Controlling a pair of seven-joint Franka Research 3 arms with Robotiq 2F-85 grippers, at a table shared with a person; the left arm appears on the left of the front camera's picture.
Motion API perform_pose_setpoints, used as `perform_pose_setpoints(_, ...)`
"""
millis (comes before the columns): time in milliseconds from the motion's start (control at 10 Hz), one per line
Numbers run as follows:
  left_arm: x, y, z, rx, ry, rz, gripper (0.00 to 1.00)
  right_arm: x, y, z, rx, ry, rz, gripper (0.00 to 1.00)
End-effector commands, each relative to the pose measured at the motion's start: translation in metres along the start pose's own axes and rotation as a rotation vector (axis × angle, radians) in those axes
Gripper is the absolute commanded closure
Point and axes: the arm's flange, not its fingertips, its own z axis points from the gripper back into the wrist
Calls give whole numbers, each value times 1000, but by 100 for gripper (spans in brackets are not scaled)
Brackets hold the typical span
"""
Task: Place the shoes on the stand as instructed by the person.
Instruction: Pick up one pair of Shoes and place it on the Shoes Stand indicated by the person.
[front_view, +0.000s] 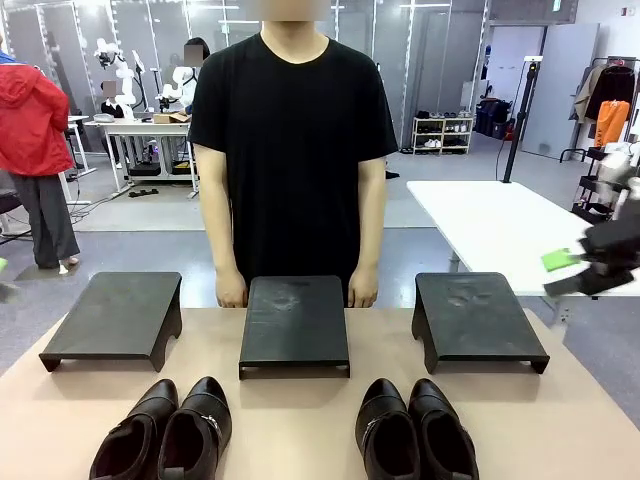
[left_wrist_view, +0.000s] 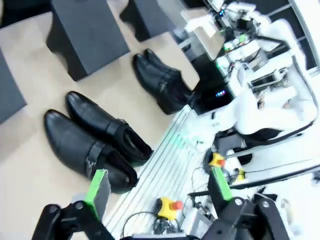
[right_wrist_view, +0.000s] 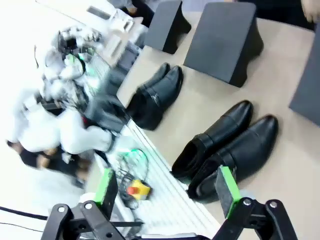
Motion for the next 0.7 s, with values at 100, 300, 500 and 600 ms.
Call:
perform_pose_setpoints(100, -55, 45, 67, -80, -183, 74, 0, -52, -38, 59, 68, -165, -122, 0)
perform_pose_setpoints(300, -103, 66, 111, -93, -316, 166, 0, -96, -52, 98, 49, -258, -166, 0)
perform_pose_setpoints(500, -147, 77, 138, -54, -402, 243, 0, -135, -68, 126, 20, -341, -248, 0)
perform_pose_setpoints(600, -161, 76, 149, -23, -428, 262, 0, -143, -69, 130, 9, -351, -253, 0)
